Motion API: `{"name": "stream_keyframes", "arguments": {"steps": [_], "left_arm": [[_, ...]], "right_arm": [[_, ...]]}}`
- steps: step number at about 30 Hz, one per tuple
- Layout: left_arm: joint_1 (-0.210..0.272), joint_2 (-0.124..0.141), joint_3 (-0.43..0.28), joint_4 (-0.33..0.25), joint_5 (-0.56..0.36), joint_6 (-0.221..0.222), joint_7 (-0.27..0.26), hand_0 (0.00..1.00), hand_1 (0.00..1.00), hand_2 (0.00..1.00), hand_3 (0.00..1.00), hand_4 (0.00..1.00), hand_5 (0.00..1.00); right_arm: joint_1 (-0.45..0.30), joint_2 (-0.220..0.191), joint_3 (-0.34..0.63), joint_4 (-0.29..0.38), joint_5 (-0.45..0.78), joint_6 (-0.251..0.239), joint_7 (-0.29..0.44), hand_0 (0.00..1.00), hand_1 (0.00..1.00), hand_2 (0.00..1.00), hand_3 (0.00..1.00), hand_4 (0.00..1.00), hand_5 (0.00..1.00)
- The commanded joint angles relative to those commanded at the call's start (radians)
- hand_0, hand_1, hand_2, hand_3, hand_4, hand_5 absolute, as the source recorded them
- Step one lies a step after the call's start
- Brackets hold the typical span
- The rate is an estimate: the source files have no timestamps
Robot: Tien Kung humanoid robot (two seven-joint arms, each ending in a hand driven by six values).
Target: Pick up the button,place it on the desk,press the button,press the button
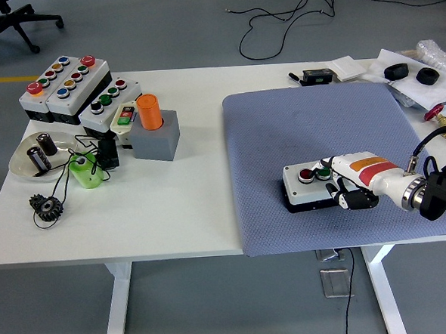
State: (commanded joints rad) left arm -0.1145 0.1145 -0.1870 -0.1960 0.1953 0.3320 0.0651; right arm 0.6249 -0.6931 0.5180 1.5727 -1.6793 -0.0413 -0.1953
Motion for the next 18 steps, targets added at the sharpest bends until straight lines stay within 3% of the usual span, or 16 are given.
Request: {"name": "stream_keyframes", "arguments": {"steps": [8, 16, 17, 18], "left_arm": [[-0.002, 0.000, -0.006, 0.000, 0.003, 0.000, -0.001, 0.604, 0.539, 0.493, 0.445, 0.283, 0.980], [0.000, -0.001, -0.007, -0.001, 0.004, 0.001, -0.001, 0.604, 0.539, 0.493, 0.445, 0.285, 0.982], [0.000, -0.001, -0.006, 0.000, 0.004, 0.001, -0.001, 0.604, 0.540, 0.494, 0.444, 0.284, 0.979], [0.000, -0.001, -0.007, -0.001, 0.006, 0.001, -0.001, 0.604, 0.540, 0.494, 0.444, 0.284, 0.979]], "right_arm": [[-0.007, -0.009, 0.052, 0.018, 0.008, -0.012, 0.010, 0.141, 0.002, 0.092, 0.731, 0.374, 0.002], [-0.042, -0.032, 0.172, 0.034, 0.052, -0.020, 0.027, 0.143, 0.002, 0.092, 0.733, 0.376, 0.002], [-0.051, -0.034, 0.193, 0.030, 0.077, -0.021, 0.033, 0.193, 0.002, 0.124, 0.743, 0.440, 0.002], [-0.064, -0.035, 0.213, 0.020, 0.101, -0.033, 0.045, 0.193, 0.002, 0.124, 0.743, 0.440, 0.002]]}}
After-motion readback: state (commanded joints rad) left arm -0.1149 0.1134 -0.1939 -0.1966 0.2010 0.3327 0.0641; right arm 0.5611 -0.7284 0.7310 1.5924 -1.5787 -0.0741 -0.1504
